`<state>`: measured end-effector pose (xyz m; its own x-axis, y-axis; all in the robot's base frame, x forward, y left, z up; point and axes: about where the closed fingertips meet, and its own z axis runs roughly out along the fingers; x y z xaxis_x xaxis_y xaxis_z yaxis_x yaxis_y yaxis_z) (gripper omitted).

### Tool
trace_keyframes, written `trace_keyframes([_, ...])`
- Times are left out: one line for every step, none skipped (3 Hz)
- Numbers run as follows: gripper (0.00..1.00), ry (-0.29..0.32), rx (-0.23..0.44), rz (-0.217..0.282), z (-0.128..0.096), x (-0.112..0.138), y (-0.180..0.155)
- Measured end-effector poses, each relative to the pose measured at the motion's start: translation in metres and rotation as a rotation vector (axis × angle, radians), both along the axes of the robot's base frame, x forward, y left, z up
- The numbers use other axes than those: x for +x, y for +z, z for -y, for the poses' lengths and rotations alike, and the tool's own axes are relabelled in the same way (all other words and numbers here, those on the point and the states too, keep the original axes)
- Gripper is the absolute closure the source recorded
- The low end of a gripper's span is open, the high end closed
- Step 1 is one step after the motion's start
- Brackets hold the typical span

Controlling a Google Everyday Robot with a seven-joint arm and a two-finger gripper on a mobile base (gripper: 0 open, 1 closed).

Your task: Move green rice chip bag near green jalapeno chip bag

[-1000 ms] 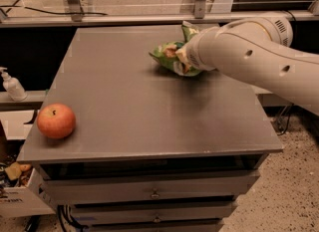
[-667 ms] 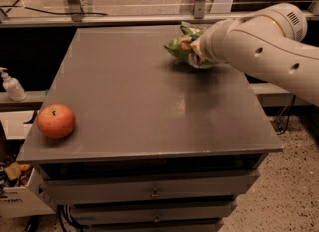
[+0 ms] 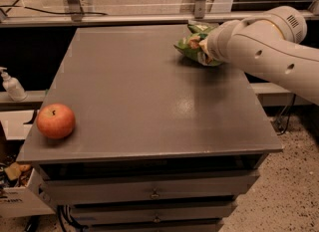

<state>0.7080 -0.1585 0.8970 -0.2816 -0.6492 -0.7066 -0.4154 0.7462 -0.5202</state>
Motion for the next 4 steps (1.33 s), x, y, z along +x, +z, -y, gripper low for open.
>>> trace_keyframes([1.0, 0.012, 0.023, -0.007, -0.005, 0.005, -0.015])
trace_keyframes([0.85, 0.029, 0.056, -0.014, -0.015, 0.003, -0.02])
trace_keyframes([0.61, 0.04, 0.084, -0.02, -0.02, -0.002, -0.018])
trace_keyframes([0.38, 0.049, 0.11, -0.022, -0.025, -0.007, -0.012])
